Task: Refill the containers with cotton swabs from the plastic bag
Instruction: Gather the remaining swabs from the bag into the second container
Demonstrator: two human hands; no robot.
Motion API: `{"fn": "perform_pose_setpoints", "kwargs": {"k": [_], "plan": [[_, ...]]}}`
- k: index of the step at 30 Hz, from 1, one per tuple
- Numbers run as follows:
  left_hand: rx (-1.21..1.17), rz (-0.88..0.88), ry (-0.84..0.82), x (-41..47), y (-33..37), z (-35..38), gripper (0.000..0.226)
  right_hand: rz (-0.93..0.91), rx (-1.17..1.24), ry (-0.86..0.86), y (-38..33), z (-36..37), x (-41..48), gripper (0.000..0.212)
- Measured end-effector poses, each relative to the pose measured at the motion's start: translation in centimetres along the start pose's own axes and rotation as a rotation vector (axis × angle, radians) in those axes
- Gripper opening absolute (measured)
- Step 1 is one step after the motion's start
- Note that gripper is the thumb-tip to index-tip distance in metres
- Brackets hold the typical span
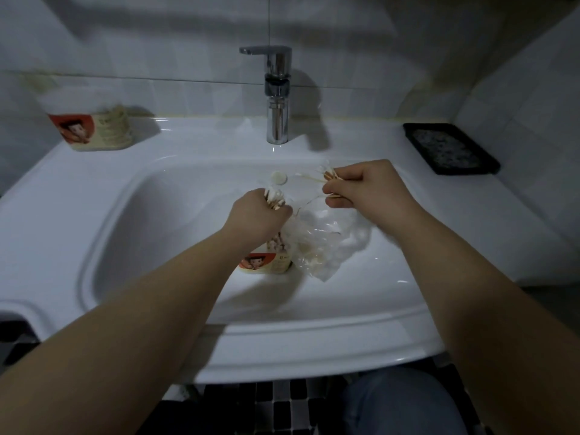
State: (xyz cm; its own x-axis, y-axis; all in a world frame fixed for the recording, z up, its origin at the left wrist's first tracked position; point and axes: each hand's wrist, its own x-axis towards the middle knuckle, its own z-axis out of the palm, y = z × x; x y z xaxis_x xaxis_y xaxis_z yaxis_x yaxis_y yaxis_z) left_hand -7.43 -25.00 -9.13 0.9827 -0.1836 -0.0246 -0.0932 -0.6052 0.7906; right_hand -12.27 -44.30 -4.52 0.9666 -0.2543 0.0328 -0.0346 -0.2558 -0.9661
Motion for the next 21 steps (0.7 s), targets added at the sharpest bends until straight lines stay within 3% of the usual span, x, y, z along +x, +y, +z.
{"fn": "perform_pose_setpoints", "kwargs": {"k": [3, 6, 10, 17, 21], "plan": [[-0.157, 0.087, 0.095, -0.2, 0.6, -0.1, 0.027, 0.02, 0.055, 0.018, 0.4, 0.2, 0.2, 0.018], [-0.372, 0.095, 0.025, -0.5, 1.3, 0.1, 0.03, 0.03, 0.063, 0.003, 0.7, 0.7, 0.1, 0.019], [-0.57, 0.032, -0.125, -1.2, 1.9, 0.7, 0.022, 0.012, 0.133, 0.003, 0.9, 1.8, 0.1, 0.017], [-0.86, -0.208, -0.199, -1.4, 2.3, 1.0, 0.02, -0.027, 0.116, 0.098, 1.3, 3.6, 0.1, 0.016], [-0.919, -0.219, -0.196, -1.4, 2.5, 1.1, 0.017, -0.03, 0.049, 0.083, 1.2, 4.1, -0.1, 0.018]]}}
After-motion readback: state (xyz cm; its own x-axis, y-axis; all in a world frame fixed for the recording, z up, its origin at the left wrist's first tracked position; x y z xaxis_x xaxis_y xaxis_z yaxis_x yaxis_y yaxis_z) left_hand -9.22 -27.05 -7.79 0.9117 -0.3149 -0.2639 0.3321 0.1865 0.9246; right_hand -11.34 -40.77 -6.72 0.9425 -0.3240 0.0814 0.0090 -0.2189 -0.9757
